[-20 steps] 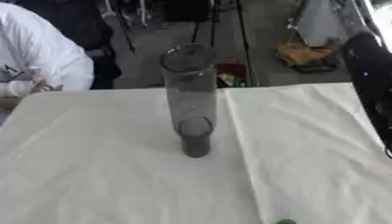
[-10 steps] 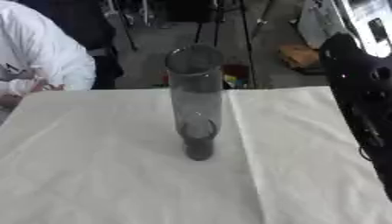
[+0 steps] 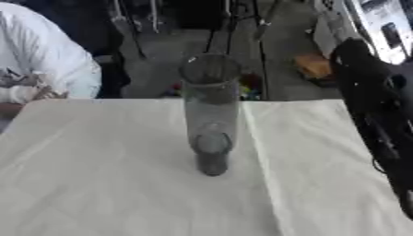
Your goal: Arrange flowers into the vase.
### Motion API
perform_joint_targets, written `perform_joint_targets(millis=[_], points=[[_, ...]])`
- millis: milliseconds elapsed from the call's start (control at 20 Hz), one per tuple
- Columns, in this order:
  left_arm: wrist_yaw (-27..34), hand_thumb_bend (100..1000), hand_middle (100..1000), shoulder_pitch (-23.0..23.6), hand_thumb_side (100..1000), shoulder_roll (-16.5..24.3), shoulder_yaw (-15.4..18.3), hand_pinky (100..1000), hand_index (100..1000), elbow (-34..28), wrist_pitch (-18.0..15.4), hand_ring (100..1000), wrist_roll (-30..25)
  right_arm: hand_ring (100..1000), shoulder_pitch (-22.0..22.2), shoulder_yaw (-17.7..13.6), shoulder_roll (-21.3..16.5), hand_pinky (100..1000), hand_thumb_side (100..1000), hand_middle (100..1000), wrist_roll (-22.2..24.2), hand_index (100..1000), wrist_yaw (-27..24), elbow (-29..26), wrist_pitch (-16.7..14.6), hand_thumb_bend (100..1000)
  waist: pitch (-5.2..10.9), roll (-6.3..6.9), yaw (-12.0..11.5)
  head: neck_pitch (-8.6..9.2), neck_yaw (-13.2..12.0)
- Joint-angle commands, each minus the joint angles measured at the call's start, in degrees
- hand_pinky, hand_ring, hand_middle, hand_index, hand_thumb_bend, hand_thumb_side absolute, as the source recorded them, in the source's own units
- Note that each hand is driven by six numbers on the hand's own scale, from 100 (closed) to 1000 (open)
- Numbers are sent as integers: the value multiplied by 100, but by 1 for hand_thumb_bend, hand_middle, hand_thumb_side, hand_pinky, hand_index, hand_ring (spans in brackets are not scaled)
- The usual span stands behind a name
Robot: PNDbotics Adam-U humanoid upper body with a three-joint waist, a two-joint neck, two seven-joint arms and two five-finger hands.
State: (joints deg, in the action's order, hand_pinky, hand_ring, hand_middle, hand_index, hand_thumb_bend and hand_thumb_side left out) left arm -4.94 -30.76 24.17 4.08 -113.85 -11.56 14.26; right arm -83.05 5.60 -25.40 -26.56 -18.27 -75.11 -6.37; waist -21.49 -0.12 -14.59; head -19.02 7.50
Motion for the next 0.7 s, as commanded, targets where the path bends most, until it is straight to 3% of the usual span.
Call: perform_joint_targets(millis=[50, 700], points=[[27, 100, 900, -63, 1000, 161, 7, 808, 962, -74, 9, 934, -5, 100, -209, -64, -105, 100, 156, 100, -71, 100, -99, -58, 3, 100, 120, 10, -10, 76, 16], [48, 100, 900, -151, 1000, 135, -6, 807, 961, -74, 18, 928, -6, 100, -207, 4, 77, 100, 170, 100, -212, 100, -426, -117, 160, 100, 33, 1, -49, 131, 92]])
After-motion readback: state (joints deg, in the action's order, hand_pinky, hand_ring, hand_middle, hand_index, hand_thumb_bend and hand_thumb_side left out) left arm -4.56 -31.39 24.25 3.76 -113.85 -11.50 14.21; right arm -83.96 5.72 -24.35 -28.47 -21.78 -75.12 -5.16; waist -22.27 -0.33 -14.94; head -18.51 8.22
